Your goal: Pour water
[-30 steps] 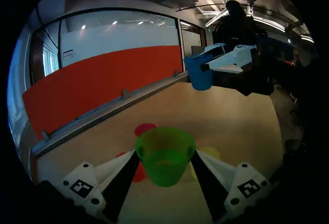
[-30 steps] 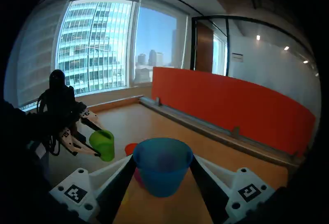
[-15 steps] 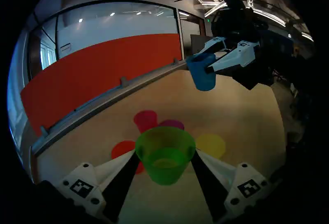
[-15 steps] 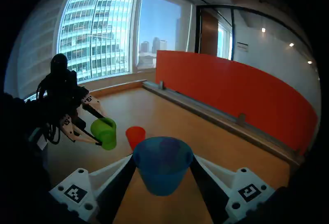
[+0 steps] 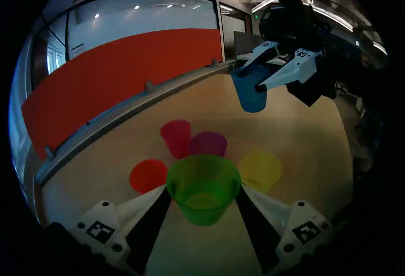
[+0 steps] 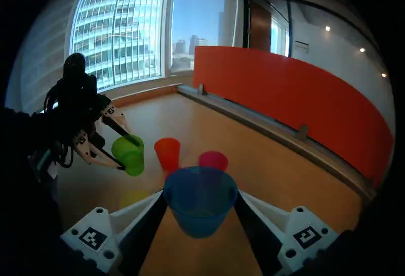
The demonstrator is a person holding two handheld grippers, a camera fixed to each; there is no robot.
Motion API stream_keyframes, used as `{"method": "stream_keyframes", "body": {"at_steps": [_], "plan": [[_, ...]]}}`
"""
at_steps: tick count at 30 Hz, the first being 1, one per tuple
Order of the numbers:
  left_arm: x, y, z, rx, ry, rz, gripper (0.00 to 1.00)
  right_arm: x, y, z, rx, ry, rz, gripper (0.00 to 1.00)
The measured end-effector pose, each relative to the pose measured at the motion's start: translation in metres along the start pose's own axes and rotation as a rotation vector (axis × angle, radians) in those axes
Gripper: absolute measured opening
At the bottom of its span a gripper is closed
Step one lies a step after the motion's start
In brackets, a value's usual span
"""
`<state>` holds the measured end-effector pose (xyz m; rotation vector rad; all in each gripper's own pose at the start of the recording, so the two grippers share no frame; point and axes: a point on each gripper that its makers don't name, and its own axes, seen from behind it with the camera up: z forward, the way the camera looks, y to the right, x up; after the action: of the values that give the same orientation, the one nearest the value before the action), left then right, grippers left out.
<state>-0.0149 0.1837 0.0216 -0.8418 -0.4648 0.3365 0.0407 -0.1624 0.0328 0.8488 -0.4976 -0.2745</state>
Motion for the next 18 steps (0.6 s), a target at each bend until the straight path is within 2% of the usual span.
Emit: {"method": "stream_keyframes", "body": {"at_steps": [18], "plan": [[-0.023,0.004,0.02,-0.033,-0.06,-0.021,0.85,-0.043,-0.011,0.024,0.033,-0.091,-0.008,0.92]]}}
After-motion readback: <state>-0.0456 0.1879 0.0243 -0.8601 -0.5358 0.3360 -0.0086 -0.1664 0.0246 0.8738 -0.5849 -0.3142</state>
